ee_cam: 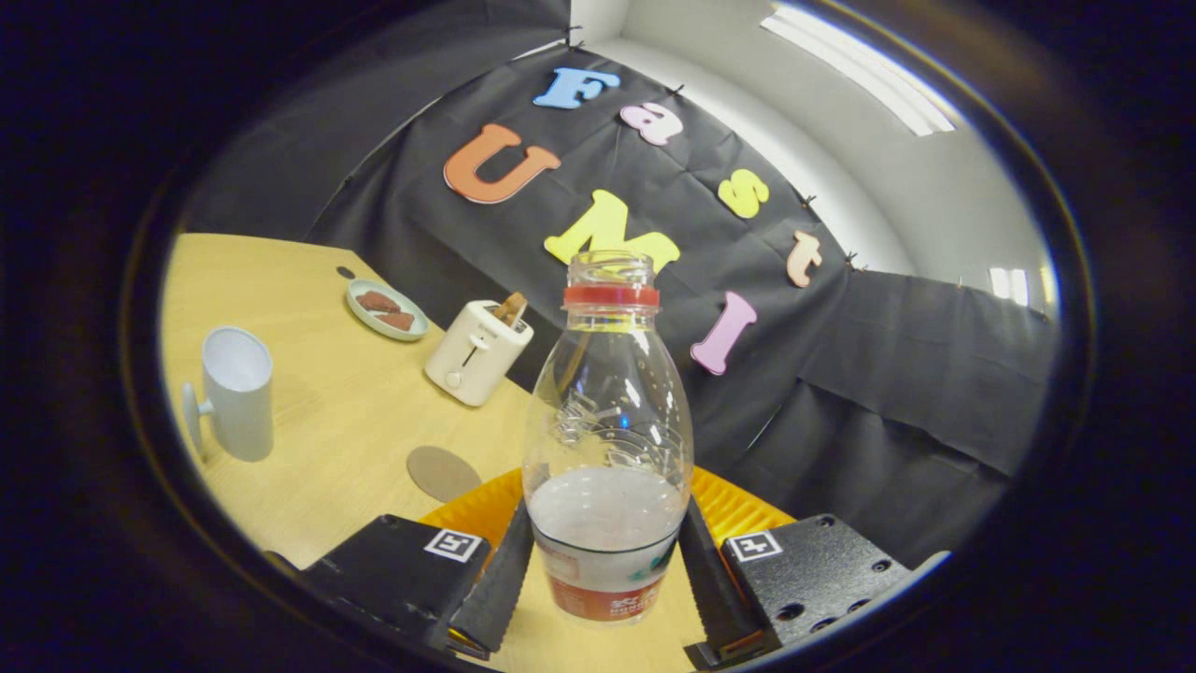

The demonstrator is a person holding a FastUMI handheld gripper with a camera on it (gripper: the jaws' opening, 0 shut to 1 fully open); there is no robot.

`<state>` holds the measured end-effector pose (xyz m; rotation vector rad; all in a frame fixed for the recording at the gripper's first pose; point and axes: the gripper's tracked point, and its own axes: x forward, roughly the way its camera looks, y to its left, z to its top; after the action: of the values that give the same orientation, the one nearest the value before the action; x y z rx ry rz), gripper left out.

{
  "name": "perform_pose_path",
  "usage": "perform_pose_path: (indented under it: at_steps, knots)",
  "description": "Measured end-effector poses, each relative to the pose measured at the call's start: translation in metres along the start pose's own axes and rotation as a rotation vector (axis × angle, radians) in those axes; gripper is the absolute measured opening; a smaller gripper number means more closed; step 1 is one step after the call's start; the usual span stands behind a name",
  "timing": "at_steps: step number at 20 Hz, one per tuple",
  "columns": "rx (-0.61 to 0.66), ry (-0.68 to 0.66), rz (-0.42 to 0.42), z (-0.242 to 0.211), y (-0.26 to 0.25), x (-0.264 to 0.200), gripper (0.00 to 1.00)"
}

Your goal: Take the bottle from table, then pour the juice into the cup, finally place the bottle on the coaster

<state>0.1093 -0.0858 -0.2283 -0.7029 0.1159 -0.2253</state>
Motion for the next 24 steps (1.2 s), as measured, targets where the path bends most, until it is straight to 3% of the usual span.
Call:
perform_pose_path:
  at_steps: [13,24]
  knots:
    - [-0.415,-0.06,-0.081,0.038,0.008,-0.009,0.81]
    - [-0.651,-0.136,-0.049,0.077,0.046,-0.016,0.8]
